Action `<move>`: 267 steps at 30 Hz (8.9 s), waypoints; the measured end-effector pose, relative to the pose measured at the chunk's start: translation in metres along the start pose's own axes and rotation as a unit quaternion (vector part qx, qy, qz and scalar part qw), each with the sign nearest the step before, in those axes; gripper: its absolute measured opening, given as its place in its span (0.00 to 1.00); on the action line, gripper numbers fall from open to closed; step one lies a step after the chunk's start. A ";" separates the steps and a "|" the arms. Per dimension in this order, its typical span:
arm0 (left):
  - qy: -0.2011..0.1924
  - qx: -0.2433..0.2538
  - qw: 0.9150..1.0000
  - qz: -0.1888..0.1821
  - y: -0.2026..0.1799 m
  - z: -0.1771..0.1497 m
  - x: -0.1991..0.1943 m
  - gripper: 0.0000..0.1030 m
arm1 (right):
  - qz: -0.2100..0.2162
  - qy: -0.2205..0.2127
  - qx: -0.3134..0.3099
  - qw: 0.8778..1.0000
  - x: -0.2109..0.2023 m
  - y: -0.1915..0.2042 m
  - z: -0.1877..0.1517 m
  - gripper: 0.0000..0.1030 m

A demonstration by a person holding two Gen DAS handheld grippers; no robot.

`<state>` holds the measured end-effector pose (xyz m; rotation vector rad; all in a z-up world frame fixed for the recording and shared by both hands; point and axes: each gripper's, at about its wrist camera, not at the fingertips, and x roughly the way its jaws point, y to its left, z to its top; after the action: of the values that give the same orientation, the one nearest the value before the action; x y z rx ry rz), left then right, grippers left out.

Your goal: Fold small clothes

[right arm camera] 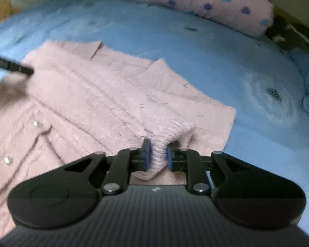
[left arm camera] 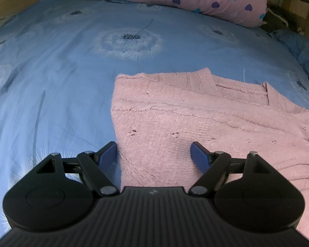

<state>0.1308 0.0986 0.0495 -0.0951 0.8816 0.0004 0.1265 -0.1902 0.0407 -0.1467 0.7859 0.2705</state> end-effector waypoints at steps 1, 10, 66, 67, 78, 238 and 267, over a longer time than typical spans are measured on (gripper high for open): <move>0.000 0.000 1.000 0.000 0.000 0.000 0.000 0.80 | 0.009 0.002 0.024 1.000 -0.005 -0.007 0.000 0.28; -0.006 0.008 1.000 0.007 -0.003 -0.001 -0.001 0.80 | 0.072 -0.044 0.268 0.960 -0.022 -0.070 -0.001 0.35; -0.042 0.058 0.997 0.023 -0.038 0.004 0.022 0.95 | -0.034 -0.140 0.223 0.964 0.007 -0.046 -0.023 0.54; -0.041 0.060 0.997 0.021 -0.039 0.002 0.019 0.95 | -0.036 -0.142 0.218 0.965 0.004 -0.045 -0.024 0.54; -0.033 0.057 0.998 0.024 -0.035 -0.026 -0.043 0.95 | -0.036 -0.138 0.239 0.961 -0.049 -0.022 -0.056 0.55; -0.001 -0.014 0.997 -0.072 -0.006 -0.069 -0.084 0.71 | 0.058 -0.152 0.294 0.942 -0.070 -0.019 -0.102 0.49; -0.019 -0.084 0.979 -0.185 0.008 -0.053 -0.109 0.15 | 0.142 -0.188 0.263 0.936 -0.087 -0.011 -0.067 0.20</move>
<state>0.0204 0.1059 0.0998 -0.4152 0.8149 -0.2704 0.0255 -0.2325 0.0566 0.5178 0.4726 0.3399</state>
